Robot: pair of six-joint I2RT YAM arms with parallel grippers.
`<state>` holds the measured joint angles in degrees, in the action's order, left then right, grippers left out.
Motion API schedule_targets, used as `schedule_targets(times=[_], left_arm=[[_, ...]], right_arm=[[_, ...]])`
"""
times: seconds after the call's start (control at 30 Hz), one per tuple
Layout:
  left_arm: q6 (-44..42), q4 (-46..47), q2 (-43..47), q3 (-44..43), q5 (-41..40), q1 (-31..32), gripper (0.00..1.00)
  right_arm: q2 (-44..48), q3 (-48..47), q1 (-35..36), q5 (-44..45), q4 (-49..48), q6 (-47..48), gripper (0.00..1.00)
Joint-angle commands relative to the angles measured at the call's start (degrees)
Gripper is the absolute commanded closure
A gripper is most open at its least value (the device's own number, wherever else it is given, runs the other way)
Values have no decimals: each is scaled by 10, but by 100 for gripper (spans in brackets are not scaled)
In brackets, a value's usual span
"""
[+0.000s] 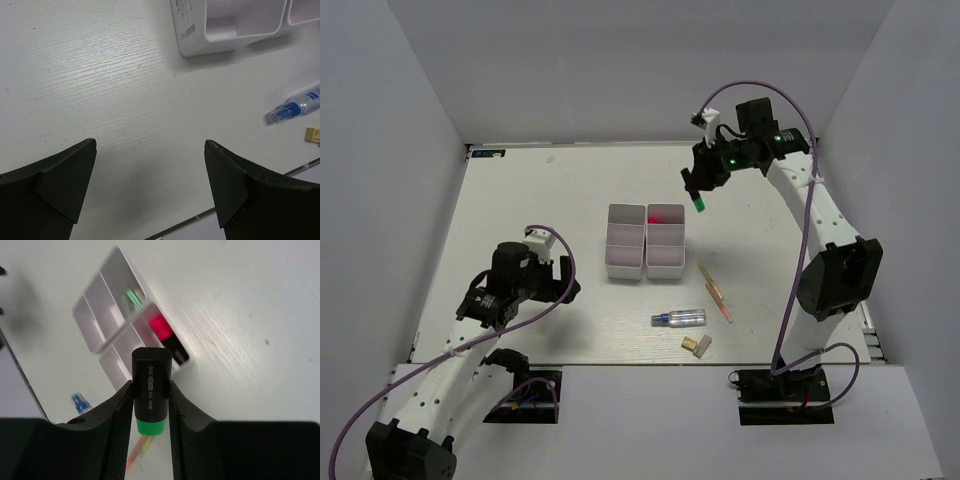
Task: Sort the stationery into containers
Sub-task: Pick up the pen from the center of the board, then place the pen in the storage box.
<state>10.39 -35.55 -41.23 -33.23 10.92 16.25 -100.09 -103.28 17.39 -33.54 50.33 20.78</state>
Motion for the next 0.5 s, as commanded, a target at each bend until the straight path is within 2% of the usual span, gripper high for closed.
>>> schedule_targets(times=[0.0,0.1,0.2,0.27,0.47], left_arm=[[-6,3,-2,5,-6,-3,1],[-8,1,-6,5,-10,-3,1],[-10,1,-8,5,-13,-3,1],[-10,1,-10,5,-13,-3,1],[-13,0,-17,3,-12,-3,1]], right_arm=[[-41,-59,19,-128,-39,-35,100],[-55,-47,41,-174,-140,-49,100],[-41,36,61,-189,-251,-53,100],[-41,54,69,-175,-288,-53,100],[-53,75,80,-117,-311,-41,100]])
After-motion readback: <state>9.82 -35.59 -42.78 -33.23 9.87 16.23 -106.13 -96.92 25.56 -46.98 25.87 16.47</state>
